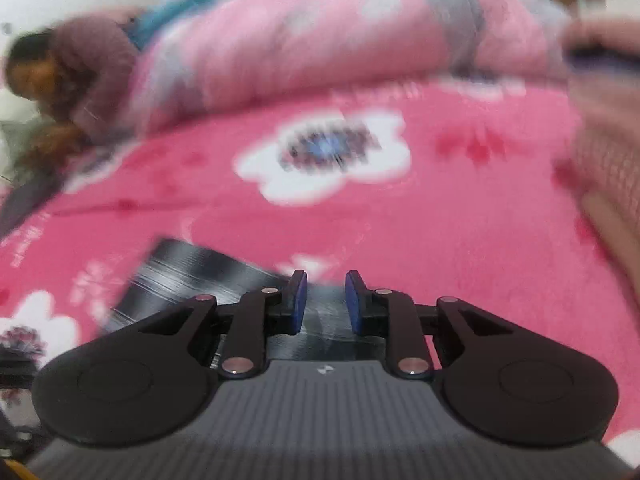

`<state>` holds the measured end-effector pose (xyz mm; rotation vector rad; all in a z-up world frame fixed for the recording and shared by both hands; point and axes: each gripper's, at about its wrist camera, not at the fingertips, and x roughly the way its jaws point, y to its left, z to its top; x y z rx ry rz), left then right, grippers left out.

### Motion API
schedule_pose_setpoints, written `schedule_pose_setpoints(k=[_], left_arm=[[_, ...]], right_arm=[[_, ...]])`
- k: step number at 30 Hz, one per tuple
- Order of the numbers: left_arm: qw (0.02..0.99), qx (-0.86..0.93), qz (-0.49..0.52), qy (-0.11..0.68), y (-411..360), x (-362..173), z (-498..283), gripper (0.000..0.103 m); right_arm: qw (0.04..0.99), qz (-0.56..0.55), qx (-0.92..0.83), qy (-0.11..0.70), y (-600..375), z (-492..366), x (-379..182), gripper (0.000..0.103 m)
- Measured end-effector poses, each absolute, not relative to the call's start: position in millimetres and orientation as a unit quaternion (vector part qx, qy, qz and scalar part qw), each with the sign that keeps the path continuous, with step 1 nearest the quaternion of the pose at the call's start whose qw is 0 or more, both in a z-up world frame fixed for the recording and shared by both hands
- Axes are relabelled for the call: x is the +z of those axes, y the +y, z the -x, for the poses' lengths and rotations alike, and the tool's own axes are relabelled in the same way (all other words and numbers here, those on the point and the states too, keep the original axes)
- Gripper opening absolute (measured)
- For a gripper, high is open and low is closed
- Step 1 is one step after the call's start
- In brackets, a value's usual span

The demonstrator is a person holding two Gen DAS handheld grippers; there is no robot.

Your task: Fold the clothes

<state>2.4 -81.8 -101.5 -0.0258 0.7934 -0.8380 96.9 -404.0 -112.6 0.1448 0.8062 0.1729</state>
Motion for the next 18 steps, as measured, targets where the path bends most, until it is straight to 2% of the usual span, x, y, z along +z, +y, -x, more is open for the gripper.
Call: schedule_pose_setpoints(k=[2, 6, 11, 16, 18], left_arm=[[0.839, -0.395, 0.018, 0.374, -80, -102, -3, 0.052], [0.841, -0.397, 0.017, 0.367, -78, -102, -2, 0.052], [0.843, -0.396, 0.020, 0.363, -78, -102, -1, 0.053], [0.842, -0.394, 0.025, 0.366, -77, -104, -2, 0.053], [0.842, -0.394, 0.027, 0.367, -77, -104, -3, 0.053]], right_arm=[[0.913, -0.078, 0.083, 0.391, -410, -101, -115, 0.017], [0.933, -0.009, 0.050, 0.358, -395, -94, -69, 0.019], [0.927, 0.030, 0.172, 0.331, -337, -93, -30, 0.019], [0.872, 0.046, 0.230, 0.430, -271, -133, -91, 0.016], [0.870, 0.049, 0.224, 0.437, -264, -141, -94, 0.016]])
